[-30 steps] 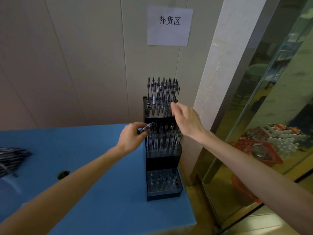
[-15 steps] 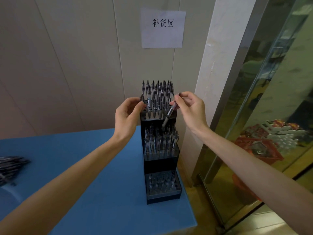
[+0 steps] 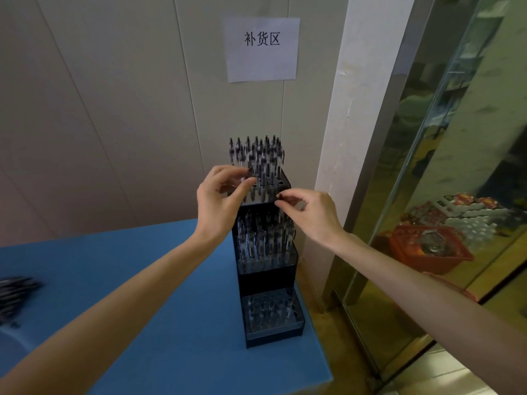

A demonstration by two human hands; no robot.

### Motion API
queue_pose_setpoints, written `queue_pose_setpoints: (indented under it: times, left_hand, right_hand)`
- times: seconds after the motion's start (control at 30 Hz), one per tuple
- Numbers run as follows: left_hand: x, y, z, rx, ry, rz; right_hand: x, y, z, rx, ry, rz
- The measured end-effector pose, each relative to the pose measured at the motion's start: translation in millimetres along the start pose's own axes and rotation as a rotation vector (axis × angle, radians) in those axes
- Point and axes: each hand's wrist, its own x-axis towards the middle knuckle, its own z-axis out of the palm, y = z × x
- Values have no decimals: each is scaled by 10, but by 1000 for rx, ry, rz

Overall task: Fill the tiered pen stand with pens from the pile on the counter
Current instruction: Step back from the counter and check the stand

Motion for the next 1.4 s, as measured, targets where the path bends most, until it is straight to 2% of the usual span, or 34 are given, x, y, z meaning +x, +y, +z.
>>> queue_pose_setpoints:
  times: [0.23, 0.4, 0.67, 0.8, 0.97, 1.07, 1.27, 1.4]
  left_hand:
    - [107, 0, 91, 2, -63, 29]
    - [66, -184, 135, 113, -127, 4]
    - [-99, -380, 93, 350, -227, 103]
    - [-106, -379, 119, 386, -190, 90]
    - [-51, -340, 145, 493, -210, 95]
    - [-39, -335, 158, 544, -217, 97]
    - [-82, -362, 125, 516, -289, 156]
    - [-112, -384, 138, 571, -296, 111]
  right_hand:
    - [-15, 56, -28, 47, -7, 40]
    - [-26, 42, -24, 5, -6, 12]
    - [-28, 72, -11, -145, -91, -32]
    - [12, -3, -11, -184, -100, -19]
    - [33, -31, -2, -226, -231, -10]
    - [-11, -4, 41, -273, -203, -17]
    - [-67, 94, 47, -162, -192, 14]
    - [-92, 101, 45, -155, -172, 0]
